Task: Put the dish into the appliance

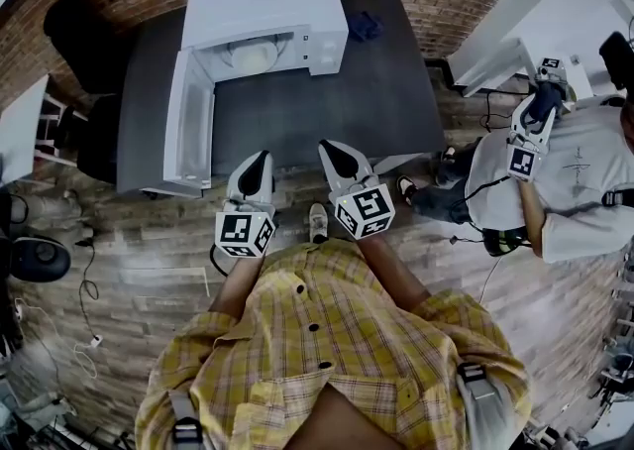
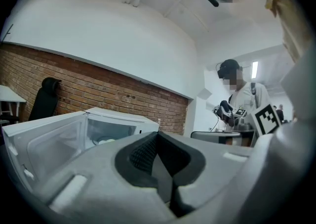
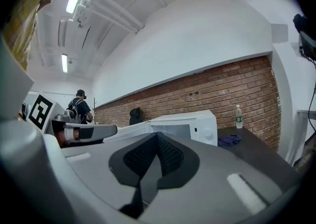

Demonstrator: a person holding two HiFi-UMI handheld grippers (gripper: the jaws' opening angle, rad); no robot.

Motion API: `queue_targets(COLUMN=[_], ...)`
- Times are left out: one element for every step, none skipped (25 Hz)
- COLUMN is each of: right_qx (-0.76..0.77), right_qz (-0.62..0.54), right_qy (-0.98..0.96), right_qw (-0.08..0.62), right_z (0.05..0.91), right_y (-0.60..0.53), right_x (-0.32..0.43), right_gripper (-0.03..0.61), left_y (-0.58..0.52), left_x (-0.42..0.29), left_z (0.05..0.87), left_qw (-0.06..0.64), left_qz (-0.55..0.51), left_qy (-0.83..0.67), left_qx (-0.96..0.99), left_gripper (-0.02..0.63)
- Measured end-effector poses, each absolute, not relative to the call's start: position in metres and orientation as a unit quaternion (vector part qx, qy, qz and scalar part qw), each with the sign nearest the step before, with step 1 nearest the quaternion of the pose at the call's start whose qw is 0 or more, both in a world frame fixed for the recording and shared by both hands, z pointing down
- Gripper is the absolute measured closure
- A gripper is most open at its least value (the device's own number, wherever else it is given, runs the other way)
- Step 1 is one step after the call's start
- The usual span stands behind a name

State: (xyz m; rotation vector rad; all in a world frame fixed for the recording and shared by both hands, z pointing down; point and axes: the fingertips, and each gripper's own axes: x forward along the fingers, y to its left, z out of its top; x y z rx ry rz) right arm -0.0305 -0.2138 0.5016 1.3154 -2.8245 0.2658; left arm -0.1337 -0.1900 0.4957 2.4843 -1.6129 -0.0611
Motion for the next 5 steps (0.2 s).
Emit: queue_targets(right_qx=[0.421,0.421,0.420,0.420,0.420], right_qz=[0.084,0.083,0.082,0.081,0.080], right_qy=[-0.903,-0.903,-0.904,-0.904,-0.904], right_qw=[0.007,0.007,0.006,0.006,0.005], right_z=[0.5005,0.4993,0.4982,0.4970,0.4959], right_y=[-0.2131,-0.2123,-0.2117,-0.2111,-0.2105], right_x=[-0.0307,-0.0311,-0.0317,-0.0323,-0.0329], right_gripper=[0.578,0.578,0.578,0.578,0.578], left_y=[-0.1894,-0.1890,-0.1886,-0.1883,-0.1881], left_x=[-0.1335,-0.1338,-0.1343,-0.1350,-0.1357], left_z=[0.4953,0.4947,0.4940,0.4932,0.4924], left_qw=[0.089,0.090,0.090,0.090,0.089], left_qz=[-0.021,-0.022,-0.023,-0.024,-0.025], left_qy=[-0.542,-0.542,-0.542,-0.542,-0.542], left_qx=[0.835,0.836,0.835,0.835,0.835], left_gripper=[0.614,0.614,0.614,0.614,0.614])
